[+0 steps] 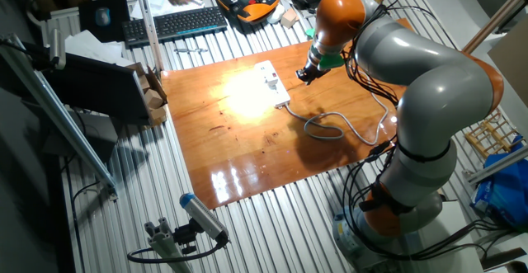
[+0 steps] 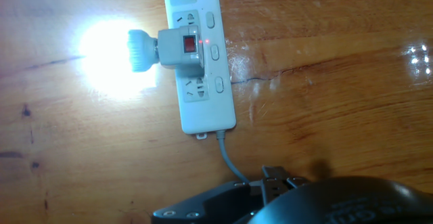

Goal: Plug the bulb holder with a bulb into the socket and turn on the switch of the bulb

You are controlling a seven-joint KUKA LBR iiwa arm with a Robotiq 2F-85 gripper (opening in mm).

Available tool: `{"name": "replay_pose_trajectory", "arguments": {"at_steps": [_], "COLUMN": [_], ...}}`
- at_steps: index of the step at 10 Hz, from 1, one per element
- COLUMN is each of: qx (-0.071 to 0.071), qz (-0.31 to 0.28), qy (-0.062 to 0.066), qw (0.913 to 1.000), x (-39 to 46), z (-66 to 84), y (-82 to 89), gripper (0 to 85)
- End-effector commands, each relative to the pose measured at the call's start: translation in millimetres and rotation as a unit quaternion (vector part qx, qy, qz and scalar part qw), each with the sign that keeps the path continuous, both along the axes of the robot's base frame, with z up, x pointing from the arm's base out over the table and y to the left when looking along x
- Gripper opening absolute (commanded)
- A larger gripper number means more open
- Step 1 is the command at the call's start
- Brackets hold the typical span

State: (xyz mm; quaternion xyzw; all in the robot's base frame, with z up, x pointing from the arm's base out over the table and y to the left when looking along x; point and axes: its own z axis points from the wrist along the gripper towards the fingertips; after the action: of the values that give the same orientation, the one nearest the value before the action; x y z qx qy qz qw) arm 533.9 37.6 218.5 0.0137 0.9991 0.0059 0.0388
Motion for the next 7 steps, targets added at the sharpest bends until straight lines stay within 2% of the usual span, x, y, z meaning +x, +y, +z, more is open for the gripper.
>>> {"name": "replay_pose_trajectory", "arguments": {"at_steps": [1, 7], "qx": [0.002, 0.003], "qz": [0.0, -0.002], "qy": [0.003, 0.004], "qw": [1.0, 1.0], "x": [-0.1, -0.9], "z": [0.1, -0.3], "y": [-0.2, 1.3], "gripper": [0.0, 0.0]}}
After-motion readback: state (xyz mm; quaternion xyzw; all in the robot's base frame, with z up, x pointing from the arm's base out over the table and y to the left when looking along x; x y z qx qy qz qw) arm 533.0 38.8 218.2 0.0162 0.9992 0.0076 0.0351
